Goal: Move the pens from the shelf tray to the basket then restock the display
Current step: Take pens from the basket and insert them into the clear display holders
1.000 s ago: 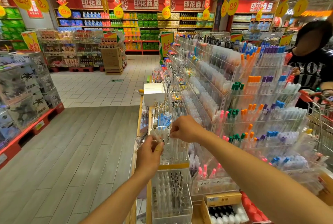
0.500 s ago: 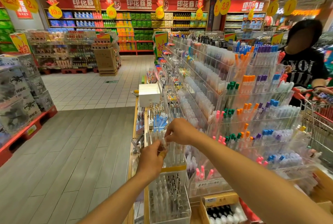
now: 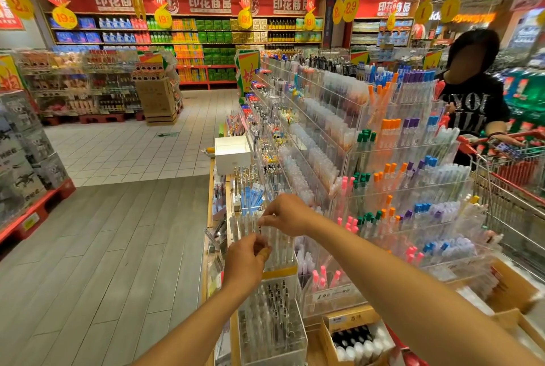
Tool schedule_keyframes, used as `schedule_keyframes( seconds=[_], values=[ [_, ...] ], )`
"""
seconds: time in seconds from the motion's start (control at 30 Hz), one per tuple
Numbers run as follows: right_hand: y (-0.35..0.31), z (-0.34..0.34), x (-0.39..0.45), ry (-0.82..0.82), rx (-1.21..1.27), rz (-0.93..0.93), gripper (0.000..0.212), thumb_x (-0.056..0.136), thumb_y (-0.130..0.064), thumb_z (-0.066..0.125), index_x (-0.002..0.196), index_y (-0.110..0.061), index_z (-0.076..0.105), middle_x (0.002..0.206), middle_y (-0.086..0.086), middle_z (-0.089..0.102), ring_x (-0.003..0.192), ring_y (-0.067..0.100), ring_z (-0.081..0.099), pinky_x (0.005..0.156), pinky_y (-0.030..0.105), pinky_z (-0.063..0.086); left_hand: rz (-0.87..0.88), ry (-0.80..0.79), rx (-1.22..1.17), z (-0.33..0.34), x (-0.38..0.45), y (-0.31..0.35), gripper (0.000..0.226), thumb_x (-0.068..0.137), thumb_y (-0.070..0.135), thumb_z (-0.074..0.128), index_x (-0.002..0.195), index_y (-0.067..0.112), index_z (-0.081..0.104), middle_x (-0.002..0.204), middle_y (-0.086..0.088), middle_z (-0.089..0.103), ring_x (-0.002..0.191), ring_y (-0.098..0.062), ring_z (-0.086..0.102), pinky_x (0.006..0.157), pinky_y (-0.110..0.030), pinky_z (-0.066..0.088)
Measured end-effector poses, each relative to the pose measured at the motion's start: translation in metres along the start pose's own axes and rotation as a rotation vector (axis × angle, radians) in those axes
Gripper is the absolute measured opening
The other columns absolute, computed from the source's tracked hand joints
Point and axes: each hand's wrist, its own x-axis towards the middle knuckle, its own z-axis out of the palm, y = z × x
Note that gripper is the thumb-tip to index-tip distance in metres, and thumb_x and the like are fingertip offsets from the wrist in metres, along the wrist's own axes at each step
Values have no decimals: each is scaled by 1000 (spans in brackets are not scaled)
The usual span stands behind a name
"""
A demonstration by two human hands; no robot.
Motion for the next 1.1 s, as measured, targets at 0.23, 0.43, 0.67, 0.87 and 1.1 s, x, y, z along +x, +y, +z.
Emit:
schedule_keyframes(
  seconds=[0.23, 0.43, 0.67, 0.87, 1.1],
  values=[
    [5, -3, -14, 28, 100, 21, 34, 102, -35, 45, 110, -14, 72, 92, 10, 73, 75, 17, 63, 71, 31, 48, -49, 24, -15, 2, -2, -5, 8, 93, 23, 68, 87, 26, 64, 81, 11, 65, 77, -9, 62, 61, -20, 45],
    [26, -5, -53, 253, 432, 103, 33, 99, -37, 51, 111, -12, 70, 89, 4, 69, 81, 16, 63, 70, 36, 50, -228, 3, -182, 3, -10, -1, 18, 95, 23, 63, 81, 13, 58, 79, -10, 67, 74, -30, 67, 72, -44, 56],
    [68, 11, -149, 399, 982, 334, 35, 101, -41, 41, 113, -19, 65, 111, 6, 67, 85, 16, 62, 78, 31, 54, -255, -223, -381, 33, -38, 23, 20, 102, 21, 51, 90, 11, 63, 84, -7, 72, 66, -15, 64, 58, -29, 51],
    [117, 35, -277, 504, 1083, 599, 46, 101, -48, 35, 114, -16, 66, 107, 7, 70, 85, 19, 65, 77, 31, 54, -285, -499, -415, 101, -89, 52, 21, 102, 20, 52, 96, 2, 61, 87, -12, 68, 65, -17, 62, 54, -26, 52],
    [181, 68, -456, 675, 1176, 884, 45, 102, -46, 38, 110, -13, 67, 104, 11, 71, 73, 15, 64, 60, 26, 50, -310, -780, -386, 202, -184, 96, 17, 101, 20, 54, 92, 10, 63, 78, -4, 69, 60, -13, 63, 51, -24, 50]
  ],
)
